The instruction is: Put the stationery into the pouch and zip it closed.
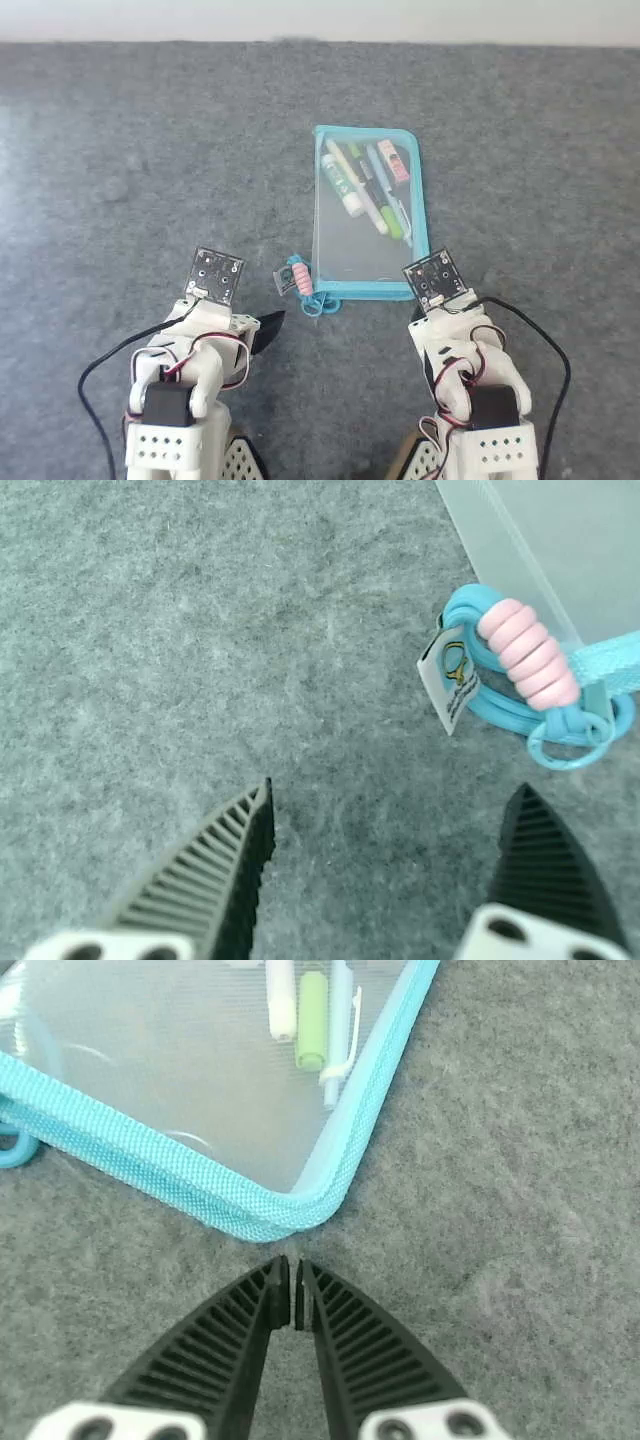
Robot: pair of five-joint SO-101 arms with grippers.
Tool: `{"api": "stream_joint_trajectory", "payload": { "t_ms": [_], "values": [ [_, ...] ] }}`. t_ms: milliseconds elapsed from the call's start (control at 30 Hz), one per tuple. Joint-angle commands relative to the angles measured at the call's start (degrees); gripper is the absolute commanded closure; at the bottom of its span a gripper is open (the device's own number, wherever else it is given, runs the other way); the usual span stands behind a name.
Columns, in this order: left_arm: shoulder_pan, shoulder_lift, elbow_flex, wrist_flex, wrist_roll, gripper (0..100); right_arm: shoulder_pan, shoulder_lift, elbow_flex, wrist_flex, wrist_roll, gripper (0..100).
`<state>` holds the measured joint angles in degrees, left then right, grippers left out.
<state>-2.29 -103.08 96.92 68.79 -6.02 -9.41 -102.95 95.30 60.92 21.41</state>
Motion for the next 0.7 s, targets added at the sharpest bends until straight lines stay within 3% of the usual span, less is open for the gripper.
{"api": "stream_joint_trajectory", "payload": {
  "t_ms": [0,667],
  "values": [
    [-0.5,-1.2,-0.6,0.4,0.6,66,0.7,-0.4,1.1,-0.8,-0.3,98.3],
    [-0.5,-1.2,-0.6,0.4,0.8,66,0.5,-0.4,1.1,-0.8,-0.3,98.4]
  ]
}}
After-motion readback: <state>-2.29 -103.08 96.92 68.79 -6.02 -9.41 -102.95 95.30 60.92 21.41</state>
